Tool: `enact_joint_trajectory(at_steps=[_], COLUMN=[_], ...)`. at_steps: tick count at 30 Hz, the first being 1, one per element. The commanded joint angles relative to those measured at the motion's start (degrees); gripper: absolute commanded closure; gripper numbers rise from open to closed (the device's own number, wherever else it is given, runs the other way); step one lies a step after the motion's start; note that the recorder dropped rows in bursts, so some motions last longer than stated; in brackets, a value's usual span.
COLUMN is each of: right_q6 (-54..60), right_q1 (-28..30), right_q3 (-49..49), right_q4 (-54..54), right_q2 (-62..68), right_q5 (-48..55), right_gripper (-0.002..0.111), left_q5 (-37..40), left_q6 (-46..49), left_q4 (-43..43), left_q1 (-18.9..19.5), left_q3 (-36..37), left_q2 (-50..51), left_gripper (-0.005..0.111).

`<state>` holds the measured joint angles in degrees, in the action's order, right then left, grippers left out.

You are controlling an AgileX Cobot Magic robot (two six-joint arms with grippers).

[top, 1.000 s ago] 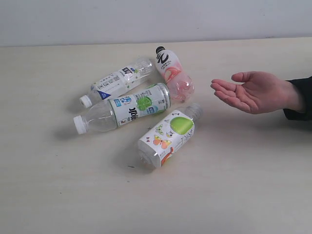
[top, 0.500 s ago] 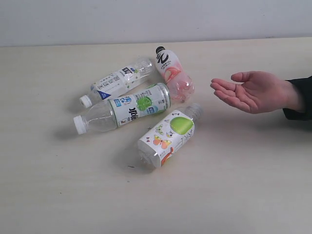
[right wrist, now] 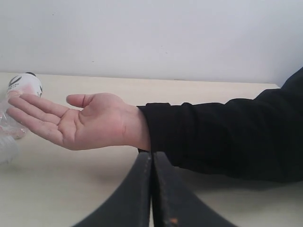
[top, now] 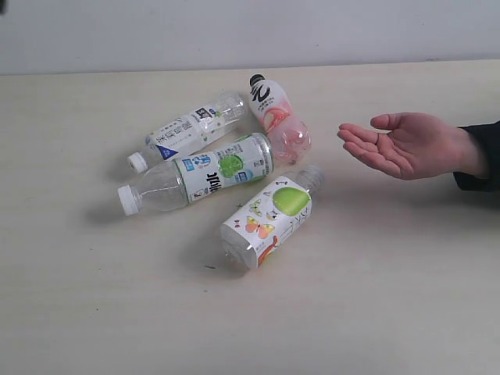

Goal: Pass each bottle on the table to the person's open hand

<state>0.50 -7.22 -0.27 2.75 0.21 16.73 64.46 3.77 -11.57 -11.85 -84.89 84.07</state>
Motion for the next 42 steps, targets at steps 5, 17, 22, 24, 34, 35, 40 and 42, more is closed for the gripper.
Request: enact_joint_trajectory(at_steps=[5,17,22,24,34,35,40,42], right_q6=[-0.1,-0.1,-0.1,-0.1,-0.1,-0.1,-0.1,-0.1], right_q1=[-0.2,-0.2,-0.2,-0.2,-0.2,-0.2,-0.2,-0.2], right_q3=[0.3,0.3,0.3,0.3,0.3,0.3,0.3,0.3], right_q4=[0.1,0.1,0.1,0.1,0.1,0.1,0.1,0.1], right_q2=[-0.2,-0.2,-0.2,-0.2,-0.2,-0.2,-0.2,-0.2], right_q5=[-0.5,-0.5,-0.5,-0.5,-0.5,-0.5,-0.5,-0.5], right_gripper=[0.108,0.108,0.108,0.108,0.108,0.108,0.108,0.108], left_q5=[5.5,5.5,1.6,0.1,-0.9,-0.9,-1.7,-2.0], left_q6=[4.2,3.8,1.8,0.5,0.5,0.5,0.5,0.5], left_q4=[2.8,4.5,4.5,4.6,5.3,5.6,6.7,6.7], left_q1=[-20.6,-35.2,-35.4,-35.4,-35.4,-35.4,-35.5,-35.6], left_q3=[-4.7,-11.7,-12.7,-12.7,-12.7,-12.7,-12.7,-12.7], left_q2=[14.8,29.6,32.3,33.5,37.6,38.2,39.8,40.5], left_gripper=[0.107,0.067,0.011,0.007,0.014,0.014,0.014,0.014])
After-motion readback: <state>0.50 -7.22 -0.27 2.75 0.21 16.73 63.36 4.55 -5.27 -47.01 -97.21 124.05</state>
